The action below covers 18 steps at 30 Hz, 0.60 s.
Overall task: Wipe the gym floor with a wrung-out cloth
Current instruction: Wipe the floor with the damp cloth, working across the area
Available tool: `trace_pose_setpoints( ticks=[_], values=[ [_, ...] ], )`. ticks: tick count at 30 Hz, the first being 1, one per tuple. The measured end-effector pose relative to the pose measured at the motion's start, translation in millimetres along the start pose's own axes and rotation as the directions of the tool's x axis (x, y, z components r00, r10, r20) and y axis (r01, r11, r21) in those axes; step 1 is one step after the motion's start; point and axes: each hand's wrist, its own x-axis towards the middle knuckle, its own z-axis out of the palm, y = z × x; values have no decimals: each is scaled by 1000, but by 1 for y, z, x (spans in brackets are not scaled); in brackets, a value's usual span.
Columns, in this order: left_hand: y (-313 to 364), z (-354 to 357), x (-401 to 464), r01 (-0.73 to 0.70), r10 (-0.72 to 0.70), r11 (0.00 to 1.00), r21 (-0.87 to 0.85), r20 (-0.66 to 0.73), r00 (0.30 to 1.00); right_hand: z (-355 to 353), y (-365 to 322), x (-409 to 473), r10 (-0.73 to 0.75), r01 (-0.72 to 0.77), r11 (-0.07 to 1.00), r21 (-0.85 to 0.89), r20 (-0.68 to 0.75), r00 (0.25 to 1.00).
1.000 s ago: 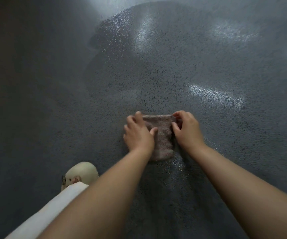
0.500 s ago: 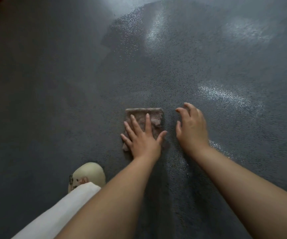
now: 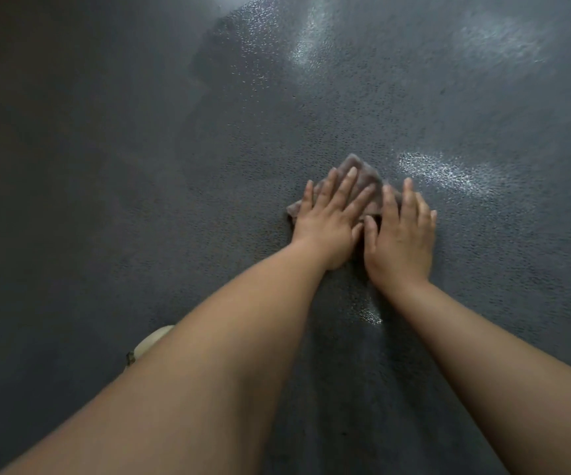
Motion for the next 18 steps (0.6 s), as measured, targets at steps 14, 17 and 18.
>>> trace_pose_setpoints(
  ticks=[14, 17, 18],
  values=[
    [-148, 26, -53, 830, -933, 164, -533, 189, 305, -4, 2, 2, 1, 70, 966, -248, 274, 962],
    [-140, 26, -46, 823, -930, 222, -523, 139, 340, -3, 1, 0, 2, 69, 965, -251, 272, 962],
    [-134, 25, -44, 812, -915, 283, -510, 110, 388, -2, 1, -1, 4, 67, 965, -253, 269, 963]
  ],
)
